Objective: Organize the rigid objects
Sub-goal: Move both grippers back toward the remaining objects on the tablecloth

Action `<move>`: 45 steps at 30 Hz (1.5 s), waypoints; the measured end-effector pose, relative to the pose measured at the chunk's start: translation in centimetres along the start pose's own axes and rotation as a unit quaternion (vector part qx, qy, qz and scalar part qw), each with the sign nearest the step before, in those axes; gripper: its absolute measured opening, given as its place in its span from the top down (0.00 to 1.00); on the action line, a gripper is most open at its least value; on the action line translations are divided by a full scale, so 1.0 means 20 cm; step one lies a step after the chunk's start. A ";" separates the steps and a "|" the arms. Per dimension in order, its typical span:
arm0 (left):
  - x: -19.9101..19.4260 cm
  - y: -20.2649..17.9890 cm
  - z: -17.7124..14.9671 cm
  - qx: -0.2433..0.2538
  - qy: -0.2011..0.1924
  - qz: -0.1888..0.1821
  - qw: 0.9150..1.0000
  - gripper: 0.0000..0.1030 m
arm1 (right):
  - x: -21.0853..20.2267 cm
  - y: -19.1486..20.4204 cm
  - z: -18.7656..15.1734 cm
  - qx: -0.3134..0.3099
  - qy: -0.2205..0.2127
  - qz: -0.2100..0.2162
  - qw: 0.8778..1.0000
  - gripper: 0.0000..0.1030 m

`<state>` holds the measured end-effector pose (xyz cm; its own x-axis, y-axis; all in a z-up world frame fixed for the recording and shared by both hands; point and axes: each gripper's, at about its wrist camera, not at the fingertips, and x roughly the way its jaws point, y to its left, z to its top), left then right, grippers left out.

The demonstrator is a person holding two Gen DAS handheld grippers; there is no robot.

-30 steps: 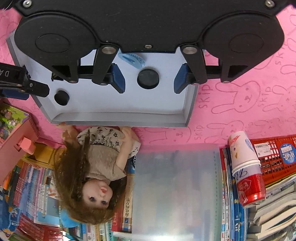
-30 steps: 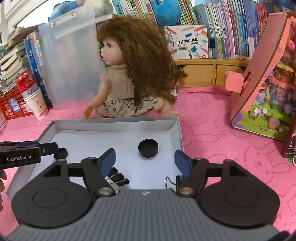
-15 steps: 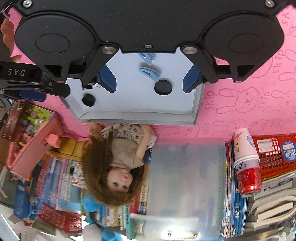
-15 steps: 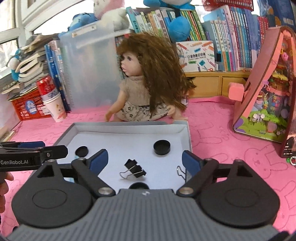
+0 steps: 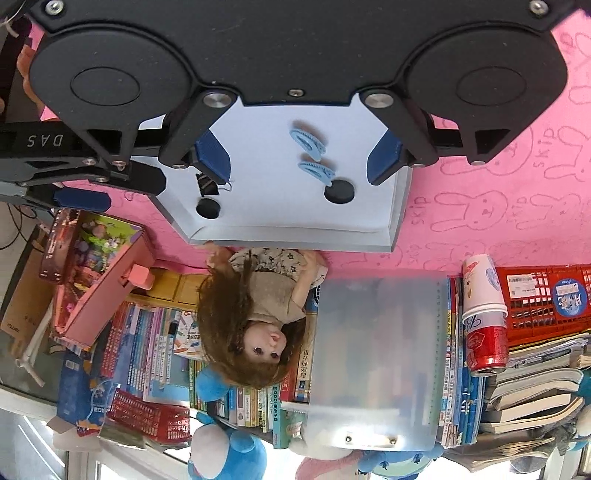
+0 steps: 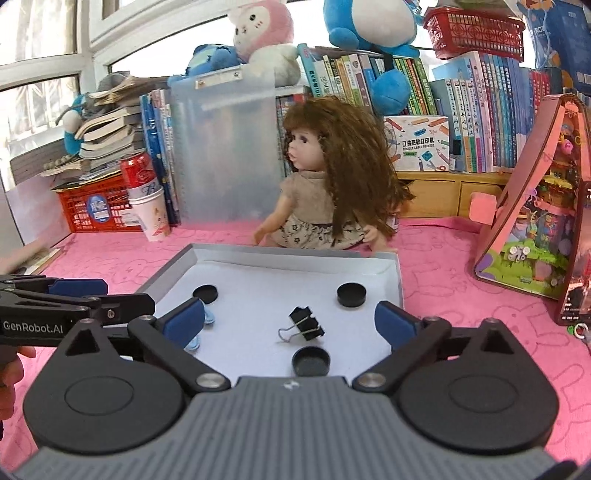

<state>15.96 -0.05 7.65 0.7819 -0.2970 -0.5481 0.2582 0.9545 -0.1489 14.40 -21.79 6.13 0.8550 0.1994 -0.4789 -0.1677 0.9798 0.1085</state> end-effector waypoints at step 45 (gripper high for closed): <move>-0.41 -0.04 -0.50 0.019 -0.021 0.018 0.999 0.21 | -0.37 0.18 -0.42 -0.076 -0.035 0.001 0.997 0.00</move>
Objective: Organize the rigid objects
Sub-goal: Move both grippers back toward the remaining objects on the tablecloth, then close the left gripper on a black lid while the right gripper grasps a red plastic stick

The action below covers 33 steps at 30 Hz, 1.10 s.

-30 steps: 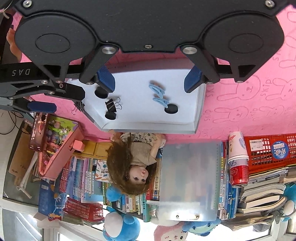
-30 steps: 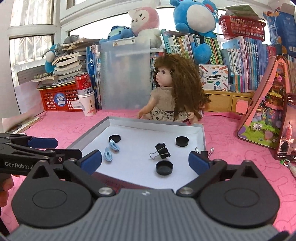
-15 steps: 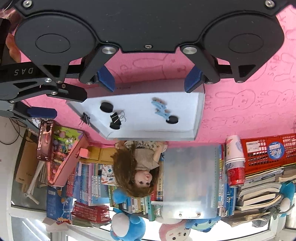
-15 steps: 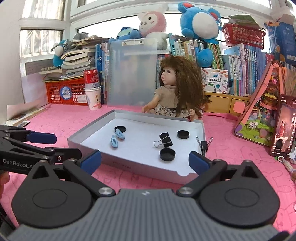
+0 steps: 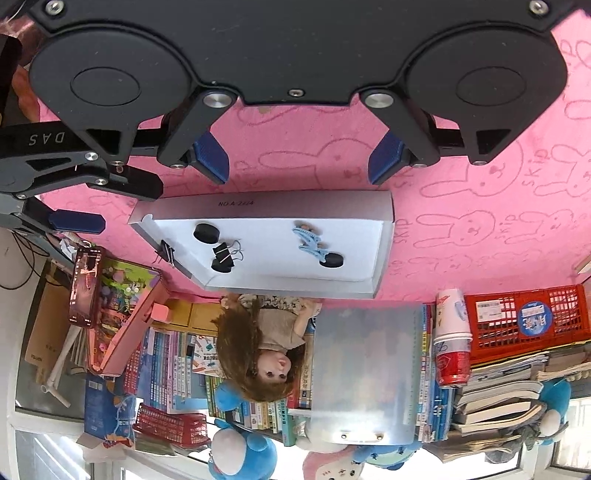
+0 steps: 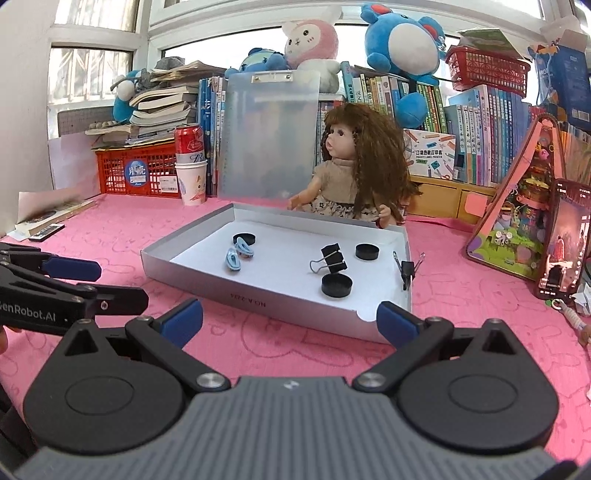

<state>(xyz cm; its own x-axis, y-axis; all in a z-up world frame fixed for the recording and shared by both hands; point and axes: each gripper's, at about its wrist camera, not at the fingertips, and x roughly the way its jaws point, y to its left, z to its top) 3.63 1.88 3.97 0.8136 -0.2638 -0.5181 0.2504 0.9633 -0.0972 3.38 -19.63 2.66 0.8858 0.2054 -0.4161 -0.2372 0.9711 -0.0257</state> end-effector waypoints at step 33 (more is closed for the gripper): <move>-0.04 0.13 -0.29 -0.020 0.004 0.089 0.996 0.22 | -0.05 0.34 -0.30 0.043 0.005 -0.039 0.998 0.00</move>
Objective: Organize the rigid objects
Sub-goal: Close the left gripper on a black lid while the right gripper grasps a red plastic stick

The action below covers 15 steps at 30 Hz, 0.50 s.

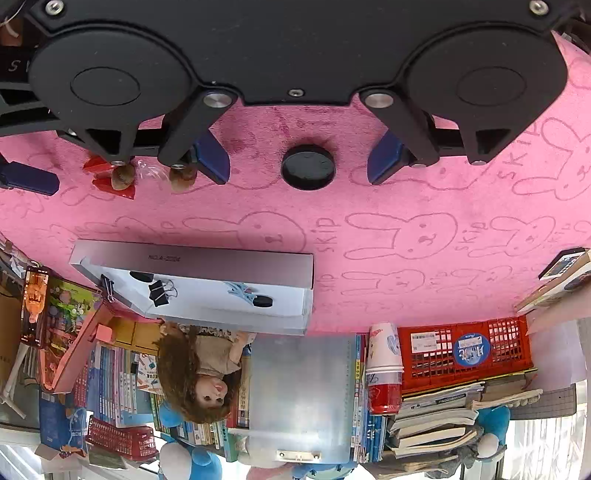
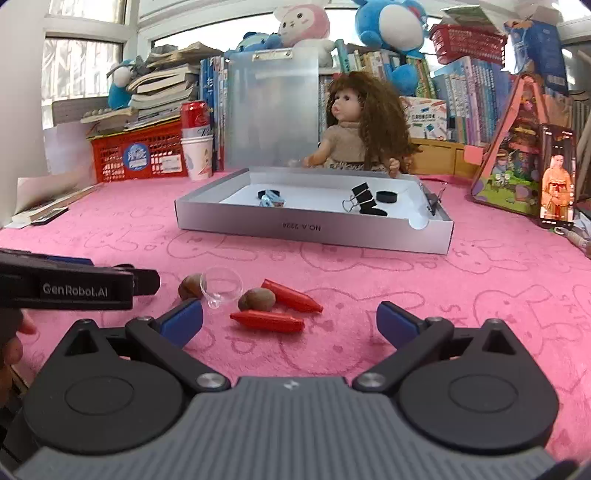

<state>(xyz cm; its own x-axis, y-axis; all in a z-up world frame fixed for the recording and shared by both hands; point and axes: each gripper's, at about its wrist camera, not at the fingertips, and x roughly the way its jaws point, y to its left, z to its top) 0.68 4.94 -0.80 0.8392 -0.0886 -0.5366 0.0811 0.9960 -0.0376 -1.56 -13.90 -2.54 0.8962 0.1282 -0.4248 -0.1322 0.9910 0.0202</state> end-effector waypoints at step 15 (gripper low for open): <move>0.01 0.00 -0.03 0.000 -0.018 0.012 1.000 0.30 | 0.01 0.04 -0.02 -0.001 0.007 -0.011 1.000 0.14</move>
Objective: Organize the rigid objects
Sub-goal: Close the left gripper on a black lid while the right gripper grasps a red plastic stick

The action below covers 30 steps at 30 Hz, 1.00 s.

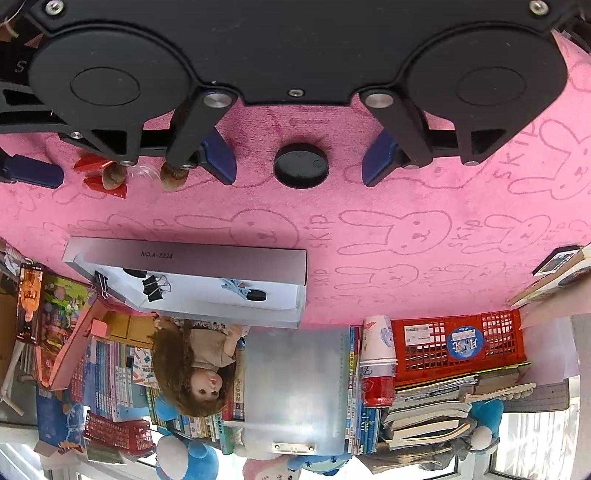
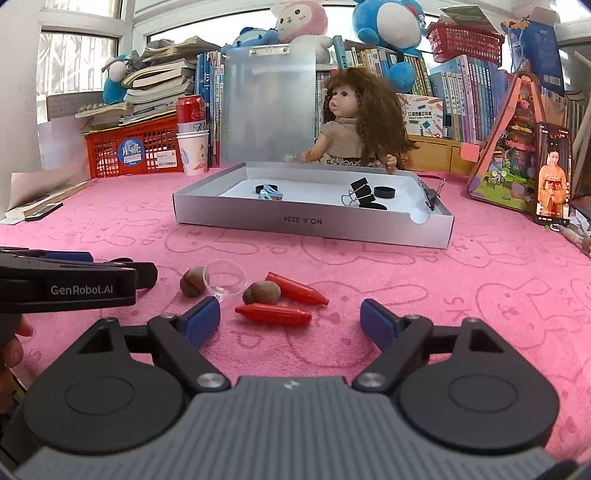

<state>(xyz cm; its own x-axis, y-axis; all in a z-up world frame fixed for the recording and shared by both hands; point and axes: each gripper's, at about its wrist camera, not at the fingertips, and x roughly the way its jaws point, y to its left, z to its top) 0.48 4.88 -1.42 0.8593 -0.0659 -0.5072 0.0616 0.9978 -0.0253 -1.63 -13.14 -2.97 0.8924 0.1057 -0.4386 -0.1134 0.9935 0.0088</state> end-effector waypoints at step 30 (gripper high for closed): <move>-0.01 -0.03 0.00 0.018 -0.002 0.011 1.000 0.68 | -0.03 0.02 0.01 -0.006 0.001 0.011 1.000 0.53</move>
<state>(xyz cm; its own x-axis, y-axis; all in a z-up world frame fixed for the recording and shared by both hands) 0.18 4.21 -1.28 0.8629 -0.0438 -0.5035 0.0604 0.9980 0.0166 -2.06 -12.72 -2.54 0.8892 0.1268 -0.4397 -0.1373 0.9905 0.0080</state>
